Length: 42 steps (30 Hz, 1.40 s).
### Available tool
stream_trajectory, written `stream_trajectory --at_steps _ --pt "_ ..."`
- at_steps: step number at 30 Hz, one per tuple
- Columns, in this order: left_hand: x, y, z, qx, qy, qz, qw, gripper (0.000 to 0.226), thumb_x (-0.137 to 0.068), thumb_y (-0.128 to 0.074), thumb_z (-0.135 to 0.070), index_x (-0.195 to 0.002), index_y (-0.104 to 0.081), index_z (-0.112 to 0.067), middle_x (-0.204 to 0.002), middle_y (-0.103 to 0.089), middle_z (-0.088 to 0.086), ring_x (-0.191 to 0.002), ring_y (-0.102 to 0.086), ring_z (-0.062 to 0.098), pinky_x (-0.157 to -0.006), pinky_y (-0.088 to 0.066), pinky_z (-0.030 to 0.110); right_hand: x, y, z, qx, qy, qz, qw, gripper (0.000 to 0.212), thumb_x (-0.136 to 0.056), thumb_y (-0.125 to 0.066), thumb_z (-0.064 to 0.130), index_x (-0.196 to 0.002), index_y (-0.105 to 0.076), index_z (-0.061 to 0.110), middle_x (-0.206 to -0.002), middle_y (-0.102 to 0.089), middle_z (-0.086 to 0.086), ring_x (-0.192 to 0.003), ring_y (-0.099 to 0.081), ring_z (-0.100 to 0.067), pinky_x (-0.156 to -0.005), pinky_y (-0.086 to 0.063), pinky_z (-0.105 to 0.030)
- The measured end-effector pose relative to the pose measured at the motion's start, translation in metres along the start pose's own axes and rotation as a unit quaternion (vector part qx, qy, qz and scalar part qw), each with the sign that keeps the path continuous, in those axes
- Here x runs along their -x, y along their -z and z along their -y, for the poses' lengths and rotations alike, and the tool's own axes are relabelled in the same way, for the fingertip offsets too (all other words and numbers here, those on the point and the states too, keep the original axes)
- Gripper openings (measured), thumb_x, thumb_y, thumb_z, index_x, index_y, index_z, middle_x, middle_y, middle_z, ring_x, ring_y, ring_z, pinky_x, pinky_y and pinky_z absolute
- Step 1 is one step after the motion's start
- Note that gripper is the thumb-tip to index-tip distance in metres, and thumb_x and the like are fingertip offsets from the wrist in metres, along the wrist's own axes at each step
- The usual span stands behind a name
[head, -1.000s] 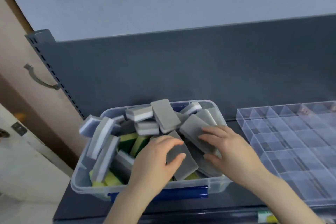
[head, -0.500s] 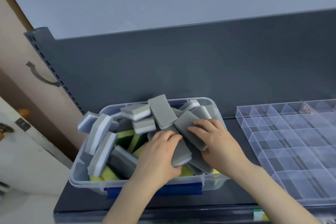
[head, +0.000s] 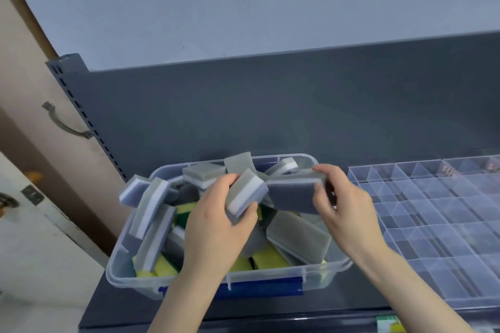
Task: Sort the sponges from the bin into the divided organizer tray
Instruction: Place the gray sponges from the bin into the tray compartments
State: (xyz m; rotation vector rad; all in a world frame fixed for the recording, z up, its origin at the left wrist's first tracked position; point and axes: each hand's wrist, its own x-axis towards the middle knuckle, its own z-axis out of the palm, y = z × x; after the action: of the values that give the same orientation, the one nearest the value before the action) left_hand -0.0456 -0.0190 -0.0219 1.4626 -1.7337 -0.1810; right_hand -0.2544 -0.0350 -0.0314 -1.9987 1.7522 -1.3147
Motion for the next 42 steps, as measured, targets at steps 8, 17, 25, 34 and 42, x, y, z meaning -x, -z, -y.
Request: stream_trajectory --at_steps 8,17,25,34,42 --pt "-0.01 -0.005 0.011 0.08 0.051 -0.004 0.995 0.051 -0.08 -0.067 -0.038 -0.126 -0.048 -0.028 -0.104 -0.059 -0.01 -0.091 -0.057 0.007 -0.063 -0.047 0.016 0.011 0.002 -0.007 -0.002 -0.073 0.046 0.996 0.053 -0.073 -0.067 0.011 -0.117 -0.049 0.033 -0.076 -0.055 0.026 -0.074 -0.055 0.004 -0.06 -0.041 -0.007" --pt "-0.015 -0.03 -0.014 0.202 0.058 -0.019 0.978 0.035 -0.08 -0.072 -0.025 -0.109 -0.054 -0.029 -0.085 -0.061 -0.021 -0.081 -0.058 -0.012 -0.056 -0.042 0.003 0.011 0.045 -0.027 -0.114 -0.127 -0.07 0.983 0.053 -0.073 -0.07 0.009 -0.113 -0.055 0.042 -0.087 -0.067 0.018 -0.079 -0.062 0.001 -0.068 -0.045 -0.005" --pt "-0.03 -0.069 -0.072 0.201 0.027 -0.023 0.979 0.027 -0.081 -0.069 -0.028 -0.1 -0.054 -0.038 -0.088 -0.06 -0.023 -0.076 -0.059 0.001 -0.053 -0.044 0.01 -0.006 0.099 -0.083 -0.177 -0.128 -0.11 0.97 0.049 -0.076 -0.071 0.01 -0.113 -0.057 0.039 -0.091 -0.069 0.015 -0.084 -0.065 -0.004 -0.074 -0.051 -0.02" --pt "-0.046 -0.165 -0.146 0.162 0.049 -0.033 0.985 0.033 -0.076 -0.071 -0.029 -0.1 -0.052 -0.04 -0.088 -0.058 -0.02 -0.081 -0.056 0.005 -0.057 -0.044 0.014 -0.053 0.158 -0.188 -0.196 -0.109 -0.061 0.973 0.048 -0.076 -0.072 0.009 -0.105 -0.058 0.044 -0.095 -0.069 0.023 -0.087 -0.065 0.002 -0.072 -0.052 -0.017" --pt "-0.068 -0.228 -0.168 0.081 0.103 0.001 0.991 0.041 -0.074 -0.07 -0.025 -0.096 -0.046 -0.05 -0.094 -0.056 -0.028 -0.088 -0.053 -0.002 -0.064 -0.048 0.025 -0.089 0.18 -0.261 -0.147 -0.086 0.024 0.985 0.047 -0.073 -0.074 0.01 -0.1 -0.057 0.044 -0.096 -0.066 0.028 -0.086 -0.063 0.004 -0.069 -0.05 -0.015"
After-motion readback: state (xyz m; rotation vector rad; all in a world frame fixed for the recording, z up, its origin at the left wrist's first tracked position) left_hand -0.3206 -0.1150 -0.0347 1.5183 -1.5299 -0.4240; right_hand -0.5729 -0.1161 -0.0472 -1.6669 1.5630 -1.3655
